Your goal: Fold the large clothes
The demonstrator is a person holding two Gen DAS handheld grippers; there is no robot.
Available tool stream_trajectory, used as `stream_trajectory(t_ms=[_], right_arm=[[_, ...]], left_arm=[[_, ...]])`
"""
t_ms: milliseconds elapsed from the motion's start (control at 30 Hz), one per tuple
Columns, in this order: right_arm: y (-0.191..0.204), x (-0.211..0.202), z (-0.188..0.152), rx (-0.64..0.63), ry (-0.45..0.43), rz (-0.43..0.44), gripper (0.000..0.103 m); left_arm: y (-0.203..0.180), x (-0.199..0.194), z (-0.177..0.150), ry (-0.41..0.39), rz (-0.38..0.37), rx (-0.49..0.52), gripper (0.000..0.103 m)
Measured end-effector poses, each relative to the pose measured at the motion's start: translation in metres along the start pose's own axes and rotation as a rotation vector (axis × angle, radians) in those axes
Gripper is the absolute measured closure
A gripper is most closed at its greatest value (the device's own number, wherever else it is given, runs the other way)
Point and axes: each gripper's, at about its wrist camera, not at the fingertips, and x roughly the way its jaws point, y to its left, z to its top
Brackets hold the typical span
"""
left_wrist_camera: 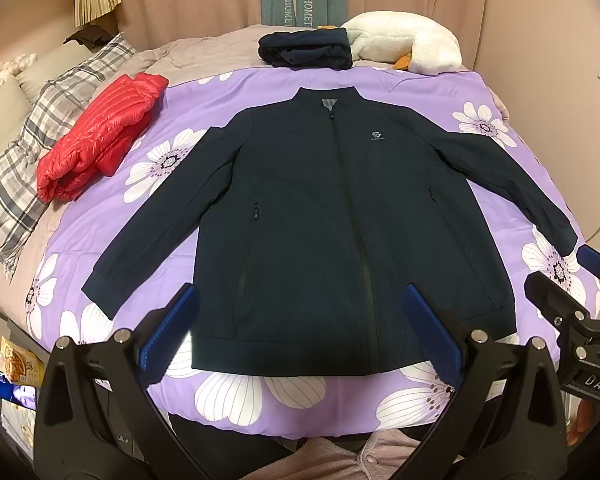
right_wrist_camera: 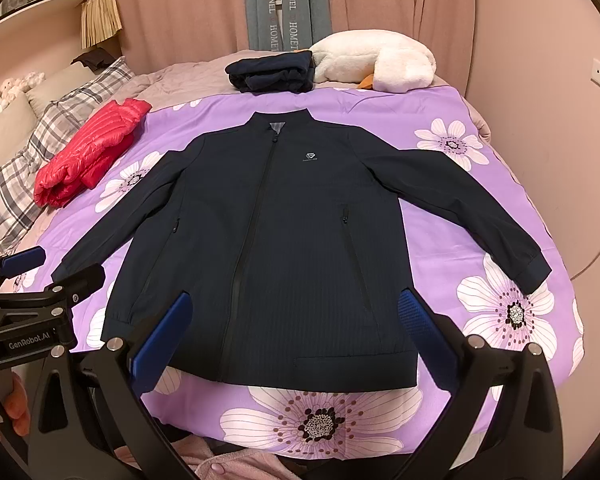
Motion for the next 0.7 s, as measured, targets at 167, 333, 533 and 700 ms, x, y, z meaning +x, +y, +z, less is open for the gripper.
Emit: stream_trajectory(t_ms=[167, 333, 533, 700], right_arm=[[0.0012, -0.0003, -0.0006, 0.001, 0.0, -0.002, 0.001], [0.0007, -0.0003, -0.0004, 0.001, -0.001, -0.002, 0.001], [0.0013, -0.0007, -0.0006, 0.0, -0.001, 0.0, 0.001], [0.0013, -0.0008, -0.001, 0.0, -0.002, -0.001, 0.001]], left_arm=[[0.0004, -0.0002, -0.0002, -0.001, -0.001, 0.0, 0.002], [0.0003, -0.0001, -0.0004, -0.001, -0.001, 0.0, 0.002], [0.0002, -0.0003, -0.0002, -0.001, 0.001, 0.001, 0.002], [0.0001, -0.0002, 0.0001, -0.002, 0.001, 0.002, 0.002]])
